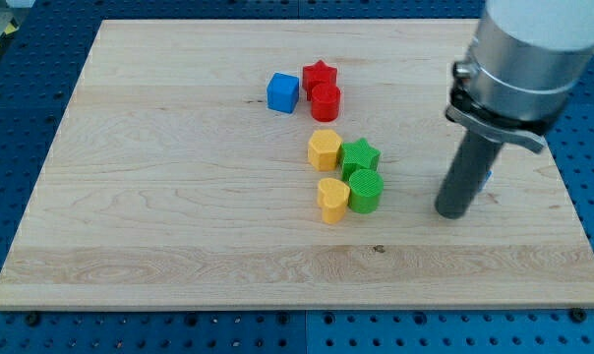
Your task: Move the blue triangle to the center right of the board
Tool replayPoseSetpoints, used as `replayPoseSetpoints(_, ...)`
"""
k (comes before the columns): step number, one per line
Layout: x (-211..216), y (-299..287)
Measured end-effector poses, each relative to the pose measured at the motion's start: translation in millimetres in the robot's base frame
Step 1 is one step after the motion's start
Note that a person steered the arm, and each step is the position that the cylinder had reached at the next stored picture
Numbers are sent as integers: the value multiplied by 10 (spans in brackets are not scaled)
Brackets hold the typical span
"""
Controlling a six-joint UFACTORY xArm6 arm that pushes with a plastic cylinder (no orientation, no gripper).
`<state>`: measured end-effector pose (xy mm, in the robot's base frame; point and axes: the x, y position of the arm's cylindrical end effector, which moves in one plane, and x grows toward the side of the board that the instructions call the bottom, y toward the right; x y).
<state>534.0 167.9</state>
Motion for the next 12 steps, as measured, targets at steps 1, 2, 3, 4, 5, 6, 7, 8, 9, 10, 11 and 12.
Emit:
replayPoseSetpoints(1,145,272)
replayPoseSetpoints(2,125,348)
replayPoseSetpoints(3,-21,285)
replayPoseSetpoints(4,-299,185)
replayPoseSetpoints(5,-561,66)
replayPoseSetpoints(6,-833,-24)
replayPoseSetpoints(7,-956,-28)
replayPoseSetpoints(8,-939,-242)
replayPoseSetpoints(9,-939,-616)
replayPoseSetpoints(10,-1048,-867)
replayPoseSetpoints(11,-1434,-698)
replayPoseSetpoints(12,-1532,10)
